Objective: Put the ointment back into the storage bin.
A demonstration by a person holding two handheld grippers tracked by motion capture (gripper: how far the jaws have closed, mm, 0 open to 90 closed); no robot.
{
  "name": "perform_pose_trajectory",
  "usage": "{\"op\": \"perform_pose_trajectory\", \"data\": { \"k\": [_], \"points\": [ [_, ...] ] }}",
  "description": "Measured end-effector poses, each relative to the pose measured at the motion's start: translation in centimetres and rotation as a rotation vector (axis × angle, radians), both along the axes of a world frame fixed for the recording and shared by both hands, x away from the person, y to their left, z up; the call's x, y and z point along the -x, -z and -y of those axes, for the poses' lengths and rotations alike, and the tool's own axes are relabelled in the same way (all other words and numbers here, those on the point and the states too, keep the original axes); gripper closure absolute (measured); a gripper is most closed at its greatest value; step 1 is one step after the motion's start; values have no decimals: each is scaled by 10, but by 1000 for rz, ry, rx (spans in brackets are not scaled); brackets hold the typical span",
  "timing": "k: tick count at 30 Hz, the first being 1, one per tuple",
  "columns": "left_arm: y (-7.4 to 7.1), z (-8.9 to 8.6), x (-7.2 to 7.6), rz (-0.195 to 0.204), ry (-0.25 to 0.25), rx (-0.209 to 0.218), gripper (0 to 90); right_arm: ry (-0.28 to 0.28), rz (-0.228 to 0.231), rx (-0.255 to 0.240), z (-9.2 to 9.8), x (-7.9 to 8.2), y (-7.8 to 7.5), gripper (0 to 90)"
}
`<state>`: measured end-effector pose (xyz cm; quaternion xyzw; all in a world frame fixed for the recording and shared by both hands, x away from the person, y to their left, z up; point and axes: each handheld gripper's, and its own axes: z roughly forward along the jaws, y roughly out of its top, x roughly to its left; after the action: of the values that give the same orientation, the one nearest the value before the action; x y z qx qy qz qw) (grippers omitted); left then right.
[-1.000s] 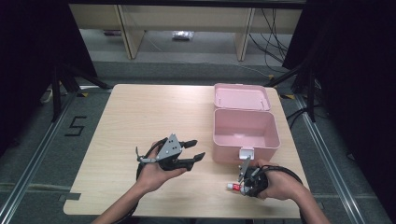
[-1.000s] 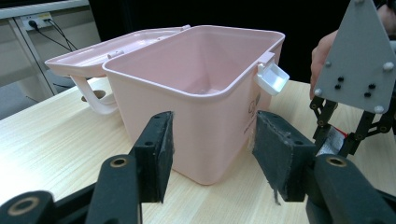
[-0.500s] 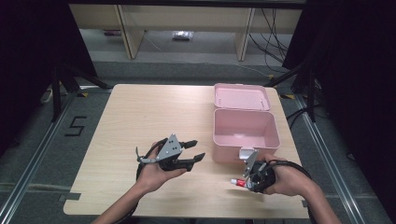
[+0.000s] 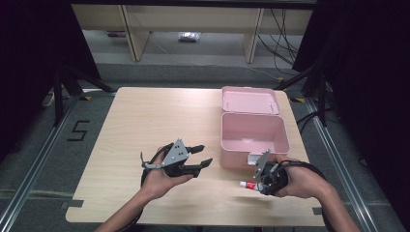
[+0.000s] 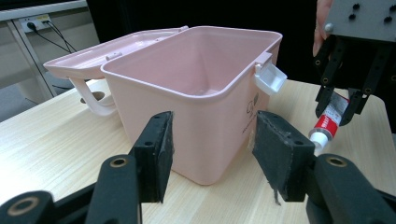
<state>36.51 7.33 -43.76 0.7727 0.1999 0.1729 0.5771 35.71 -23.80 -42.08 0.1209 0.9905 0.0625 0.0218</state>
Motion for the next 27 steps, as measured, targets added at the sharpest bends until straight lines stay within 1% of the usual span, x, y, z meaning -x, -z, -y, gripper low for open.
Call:
{"op": "perform_pose_trajectory", "data": {
  "k": [2, 3, 6, 7, 8, 9, 10, 11, 12, 13, 14, 15, 16, 17, 18, 19, 20, 22, 23, 26, 27],
  "points": [
    [0, 0, 0, 1, 2, -1, 469, -7, 0, 0, 0, -1, -2, 714],
    [0, 0, 0, 0, 0, -1, 469, 17, -4, 3, 1, 0, -4, 714],
    [0, -1, 0, 0, 0, -2, 468, 3, 4, 9, 2, -2, -7, 714],
    [0, -1, 0, 0, 0, -3, 468, 7, 1, 9, 2, -2, -8, 714],
    [0, -1, 0, 5, 4, -7, 468, 1, 5, 8, 2, -2, -10, 714],
    [0, -1, 0, 5, 4, -7, 468, 1, 5, 8, 2, -2, -10, 714],
    [0, -1, 0, 5, 3, -6, 468, 12, 4, 7, 2, -2, -11, 714],
    [0, -1, 0, 2, 0, -2, 468, -26, 2, -10, 2, -4, -11, 714],
    [0, -1, 1, 0, -2, -2, 468, -43, 5, -18, 2, -5, -11, 714],
    [1, -1, 1, 0, -1, -2, 468, -24, 3, -9, 2, -4, -13, 714],
    [1, -1, 1, -1, 1, -4, 468, -52, 8, 1, 3, -7, -14, 714],
    [1, -1, 1, -1, 1, -4, 468, -52, 8, 1, 3, -7, -14, 714],
    [1, -1, 1, -1, 2, -4, 467, -34, 4, 7, 3, -6, -16, 714],
    [1, -1, 1, -2, 2, -4, 467, -33, 4, 8, 3, -7, -16, 714],
    [1, -1, 1, -2, 2, -4, 467, -33, 4, 8, 3, -7, -16, 714],
    [1, -1, 1, -2, 2, -5, 467, -51, 9, 3, 3, -8, -17, 714],
    [1, -1, 1, -3, 2, -4, 466, -22, 4, 12, 4, -7, -19, 714],
    [1, -1, 0, -2, 2, -5, 466, -31, 7, 10, 4, -8, -20, 714],
    [1, -1, 0, -2, 1, -5, 466, -7, 7, 7, 3, -7, -22, 714],
    [1, -1, 0, -1, 2, -8, 466, -19, 11, 13, 3, -8, -24, 714],
    [1, -1, 0, -2, 2, -8, 465, -31, 8, 12, 4, -10, -25, 714]
  ]
}}
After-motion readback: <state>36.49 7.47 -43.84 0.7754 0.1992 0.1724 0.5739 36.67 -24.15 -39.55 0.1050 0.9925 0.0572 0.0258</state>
